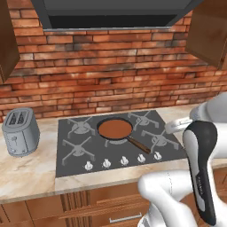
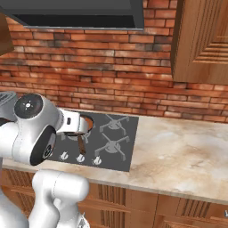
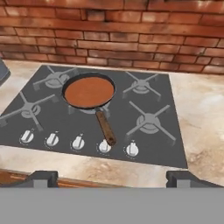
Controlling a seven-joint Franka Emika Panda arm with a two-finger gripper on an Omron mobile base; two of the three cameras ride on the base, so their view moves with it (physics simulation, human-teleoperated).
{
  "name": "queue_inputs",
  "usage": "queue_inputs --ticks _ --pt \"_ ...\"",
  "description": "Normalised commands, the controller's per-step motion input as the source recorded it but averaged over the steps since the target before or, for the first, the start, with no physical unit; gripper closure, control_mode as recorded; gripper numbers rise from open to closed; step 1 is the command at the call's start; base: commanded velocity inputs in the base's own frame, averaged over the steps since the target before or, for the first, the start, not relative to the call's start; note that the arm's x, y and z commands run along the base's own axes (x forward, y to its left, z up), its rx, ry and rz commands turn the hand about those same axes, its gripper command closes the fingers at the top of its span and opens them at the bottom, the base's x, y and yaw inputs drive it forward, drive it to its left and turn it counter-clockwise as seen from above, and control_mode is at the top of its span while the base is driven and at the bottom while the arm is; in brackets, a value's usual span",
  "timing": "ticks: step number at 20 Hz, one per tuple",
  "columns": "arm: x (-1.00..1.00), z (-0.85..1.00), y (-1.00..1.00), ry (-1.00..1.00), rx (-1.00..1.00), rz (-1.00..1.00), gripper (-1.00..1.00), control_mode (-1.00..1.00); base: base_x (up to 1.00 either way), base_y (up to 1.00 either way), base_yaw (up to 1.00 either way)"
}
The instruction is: Retrieve the steak from the fridge and place it on the saucepan with marinade on the stove.
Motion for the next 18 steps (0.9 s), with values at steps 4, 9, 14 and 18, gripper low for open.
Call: queue_inputs --ticks 4,9,14,18 --pt "-0.7 -0.12 0.0 -0.17 -0.01 0.0 -1.0 -1.0 0.0 0.0 0.0" --pt "-0.5 -0.06 0.06 -0.12 -0.04 0.0 -1.0 -1.0 0.0 0.0 0.0" --pt "-0.04 -0.01 0.03 -0.02 -0.01 0.0 -1.0 1.0 -0.02 0.0 0.0" --pt "0.0 0.0 0.0 0.0 0.0 0.0 -1.0 1.0 -0.36 -0.09 -0.09"
